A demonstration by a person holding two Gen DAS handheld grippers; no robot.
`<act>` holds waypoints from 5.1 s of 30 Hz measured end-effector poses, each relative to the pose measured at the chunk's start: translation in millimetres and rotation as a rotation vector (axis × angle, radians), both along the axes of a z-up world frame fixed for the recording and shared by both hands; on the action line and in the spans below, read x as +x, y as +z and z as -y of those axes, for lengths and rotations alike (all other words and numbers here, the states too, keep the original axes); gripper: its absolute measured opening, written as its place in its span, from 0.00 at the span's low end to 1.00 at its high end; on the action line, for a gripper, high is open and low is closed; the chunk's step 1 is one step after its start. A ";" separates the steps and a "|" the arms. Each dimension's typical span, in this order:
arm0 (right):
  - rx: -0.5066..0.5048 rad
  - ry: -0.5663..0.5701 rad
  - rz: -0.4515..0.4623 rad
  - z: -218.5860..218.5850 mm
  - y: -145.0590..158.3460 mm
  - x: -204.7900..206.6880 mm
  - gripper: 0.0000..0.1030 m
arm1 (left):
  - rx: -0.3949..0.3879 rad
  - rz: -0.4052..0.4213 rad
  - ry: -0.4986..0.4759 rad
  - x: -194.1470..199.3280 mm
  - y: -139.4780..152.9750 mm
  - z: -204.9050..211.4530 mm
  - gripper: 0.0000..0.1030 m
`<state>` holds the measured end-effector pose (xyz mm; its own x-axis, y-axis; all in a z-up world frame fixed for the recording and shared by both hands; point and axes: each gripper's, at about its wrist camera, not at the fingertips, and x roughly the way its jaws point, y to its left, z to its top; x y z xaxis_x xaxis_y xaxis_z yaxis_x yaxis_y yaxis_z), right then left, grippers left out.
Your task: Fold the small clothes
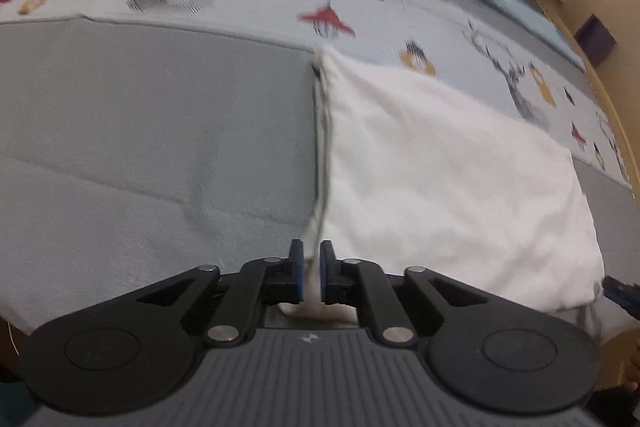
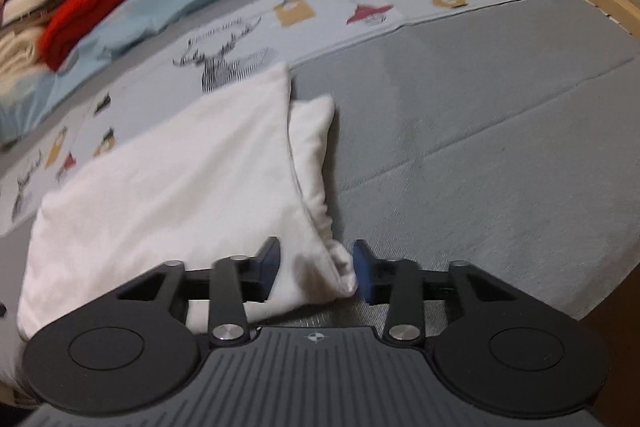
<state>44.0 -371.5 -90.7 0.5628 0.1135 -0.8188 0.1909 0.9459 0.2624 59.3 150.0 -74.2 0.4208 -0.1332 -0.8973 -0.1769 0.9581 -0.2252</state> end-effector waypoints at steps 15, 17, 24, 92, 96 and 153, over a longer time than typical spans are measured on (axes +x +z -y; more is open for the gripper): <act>-0.046 -0.049 -0.010 7.8 4.1 -7.9 0.01 | 0.055 -0.061 -0.057 -3.1 -20.9 12.5 0.02; -0.142 -0.086 -0.118 8.5 -11.1 -4.8 0.00 | 0.112 -0.138 -0.043 -0.9 -33.7 12.6 0.01; -0.106 -0.047 0.145 0.6 29.6 -12.2 0.03 | 0.078 0.067 -0.061 -1.9 -1.3 21.7 0.03; -0.357 1.061 0.190 -435.1 -32.5 -42.5 0.32 | 0.043 0.358 0.050 -10.9 81.1 -50.5 0.24; -0.325 1.047 0.196 -431.8 -28.5 -36.3 0.10 | 0.013 0.319 0.040 1.1 69.1 -52.3 0.26; 0.208 0.042 0.284 -131.5 75.6 -24.0 0.06 | -0.533 0.247 0.186 98.4 76.4 -79.7 0.04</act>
